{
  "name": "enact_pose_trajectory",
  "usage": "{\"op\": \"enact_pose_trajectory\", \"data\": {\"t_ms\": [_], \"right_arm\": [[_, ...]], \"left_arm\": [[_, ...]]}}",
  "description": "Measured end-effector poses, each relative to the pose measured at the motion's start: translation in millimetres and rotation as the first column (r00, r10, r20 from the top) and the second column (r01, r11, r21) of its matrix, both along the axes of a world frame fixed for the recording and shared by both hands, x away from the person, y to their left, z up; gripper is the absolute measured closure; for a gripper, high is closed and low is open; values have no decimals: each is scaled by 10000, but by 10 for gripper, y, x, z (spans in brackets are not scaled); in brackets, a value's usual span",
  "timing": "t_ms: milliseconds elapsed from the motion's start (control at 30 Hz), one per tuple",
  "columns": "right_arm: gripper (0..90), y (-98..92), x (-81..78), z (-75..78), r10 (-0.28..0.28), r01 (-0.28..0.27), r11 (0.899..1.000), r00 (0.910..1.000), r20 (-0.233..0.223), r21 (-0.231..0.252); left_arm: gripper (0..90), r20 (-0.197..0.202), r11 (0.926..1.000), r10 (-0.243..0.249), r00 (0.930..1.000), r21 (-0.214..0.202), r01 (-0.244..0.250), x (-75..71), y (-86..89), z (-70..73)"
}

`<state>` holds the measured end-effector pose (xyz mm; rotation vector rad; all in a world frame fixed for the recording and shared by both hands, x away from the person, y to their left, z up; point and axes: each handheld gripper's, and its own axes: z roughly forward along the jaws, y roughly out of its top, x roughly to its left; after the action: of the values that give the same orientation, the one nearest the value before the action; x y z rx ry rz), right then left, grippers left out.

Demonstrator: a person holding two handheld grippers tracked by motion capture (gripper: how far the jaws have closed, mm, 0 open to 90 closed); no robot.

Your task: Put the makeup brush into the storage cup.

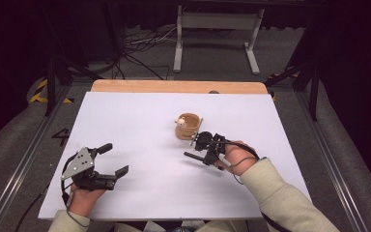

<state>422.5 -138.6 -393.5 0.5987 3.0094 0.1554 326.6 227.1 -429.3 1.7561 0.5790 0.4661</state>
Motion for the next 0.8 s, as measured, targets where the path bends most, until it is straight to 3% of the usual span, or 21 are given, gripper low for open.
{"op": "enact_pose_trajectory", "data": {"t_ms": [467, 667, 800], "right_arm": [[783, 111, -113, 251, 978, -973, 9952, 9943, 415, -145], [782, 197, -195, 380, 1407, -1398, 9900, 9885, 551, -193], [782, 252, -233, 444, 1624, -1605, 9865, 9848, 619, -331]], "left_arm": [[67, -60, 9959, -884, 9961, 168, 885, 45, -202, 46], [73, -680, 9923, -1213, 9903, 180, 1228, 120, -293, 59], [76, -461, 9880, -1492, 9877, 339, 1508, 131, -356, 76]]}}
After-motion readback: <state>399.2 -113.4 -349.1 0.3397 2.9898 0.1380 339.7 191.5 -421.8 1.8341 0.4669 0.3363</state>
